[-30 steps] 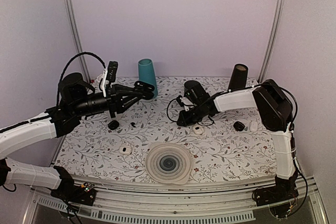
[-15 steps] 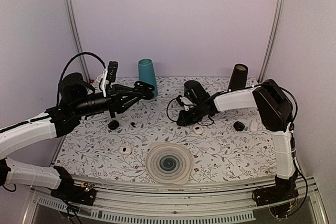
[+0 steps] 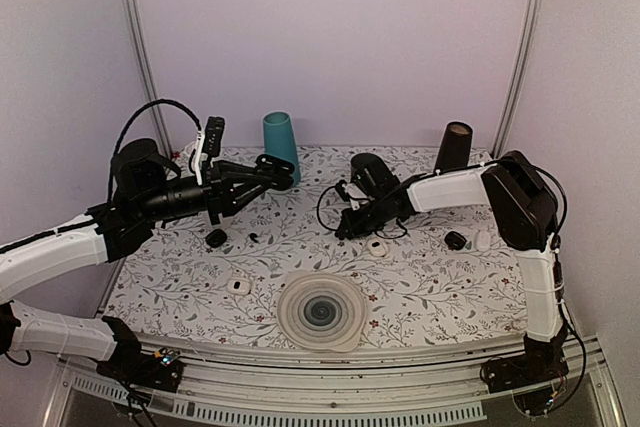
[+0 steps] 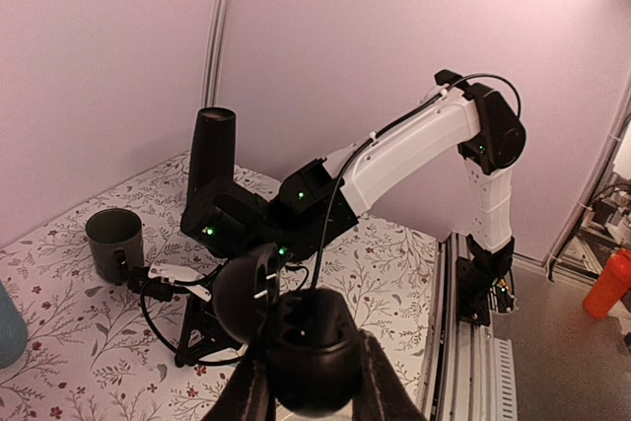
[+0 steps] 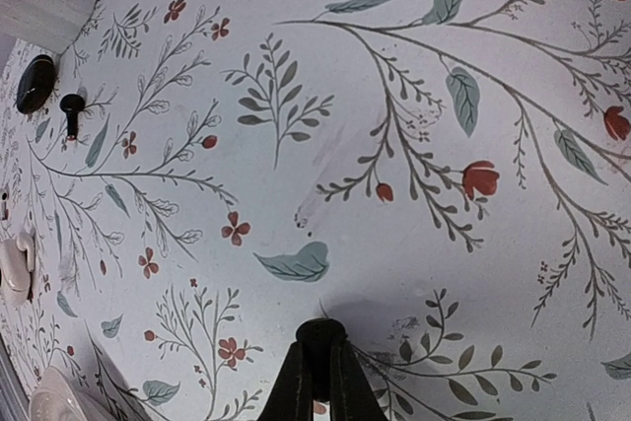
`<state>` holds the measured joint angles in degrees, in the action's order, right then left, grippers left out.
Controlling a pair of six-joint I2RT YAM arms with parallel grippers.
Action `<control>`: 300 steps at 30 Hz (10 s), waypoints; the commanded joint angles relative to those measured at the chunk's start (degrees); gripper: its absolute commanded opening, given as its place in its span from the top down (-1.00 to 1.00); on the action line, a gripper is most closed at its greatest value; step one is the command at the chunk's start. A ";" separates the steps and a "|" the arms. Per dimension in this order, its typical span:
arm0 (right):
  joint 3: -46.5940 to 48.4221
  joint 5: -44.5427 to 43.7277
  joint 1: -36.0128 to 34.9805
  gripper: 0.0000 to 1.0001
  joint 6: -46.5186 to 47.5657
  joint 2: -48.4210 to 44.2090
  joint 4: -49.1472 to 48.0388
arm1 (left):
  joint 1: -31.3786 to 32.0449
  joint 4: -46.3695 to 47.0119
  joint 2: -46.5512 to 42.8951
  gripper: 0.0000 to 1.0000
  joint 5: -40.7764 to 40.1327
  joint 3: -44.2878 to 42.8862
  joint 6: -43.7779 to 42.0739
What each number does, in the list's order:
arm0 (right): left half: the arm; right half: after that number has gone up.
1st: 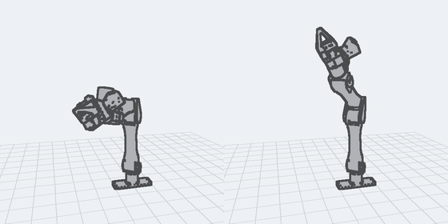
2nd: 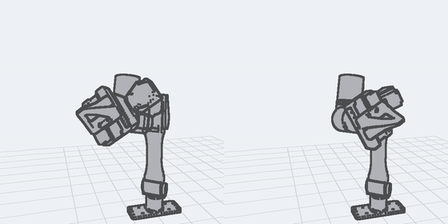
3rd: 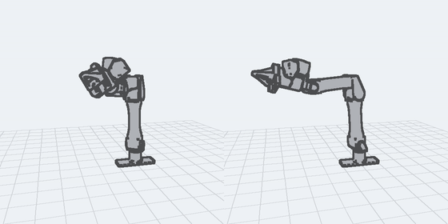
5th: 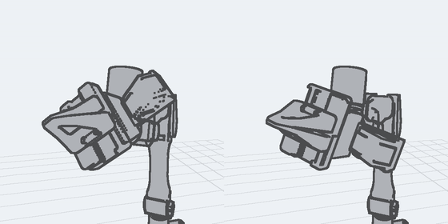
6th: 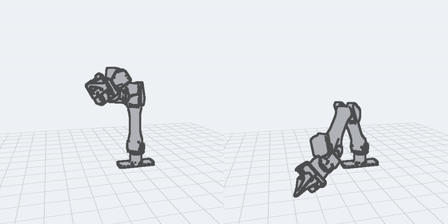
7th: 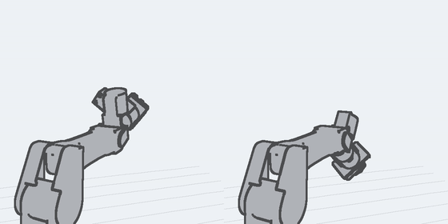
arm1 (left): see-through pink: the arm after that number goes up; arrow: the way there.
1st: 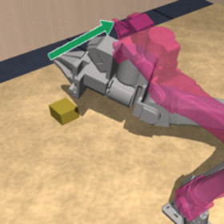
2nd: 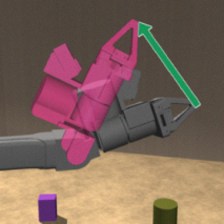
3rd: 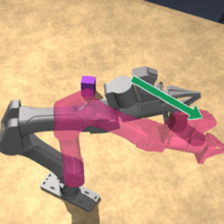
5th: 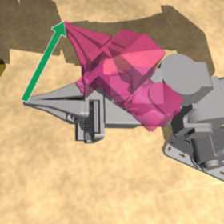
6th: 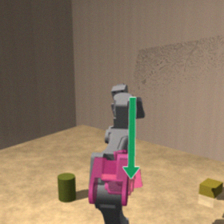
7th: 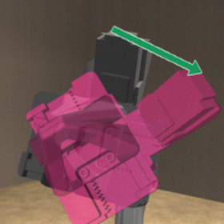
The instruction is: Insert the wireless bluetooth earbuds into the charging case
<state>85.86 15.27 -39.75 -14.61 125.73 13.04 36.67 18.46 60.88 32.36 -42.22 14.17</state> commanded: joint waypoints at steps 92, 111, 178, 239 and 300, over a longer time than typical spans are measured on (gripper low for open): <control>-3.25 4.95 -20.81 0.90 21.29 -41.47 6.99 | 4.27 11.70 9.70 1.00 23.60 -7.00 4.11; -2.90 3.46 -20.78 0.72 20.72 -43.82 5.95 | 4.20 8.99 9.00 1.00 21.11 -6.57 2.04; -10.23 25.11 -14.13 -0.33 2.27 -43.82 -15.30 | 4.26 7.51 8.42 1.00 18.86 -6.83 2.07; -5.44 6.80 -13.70 -0.57 7.23 -44.44 -3.10 | 4.91 4.98 9.02 1.00 18.73 -8.14 0.95; 5.63 7.70 -18.72 0.91 12.23 -36.33 9.76 | 5.74 1.37 10.43 1.00 19.32 -9.99 -0.44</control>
<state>89.67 24.21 -57.98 -2.90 88.49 21.96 41.50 19.77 71.42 51.90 -50.54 14.72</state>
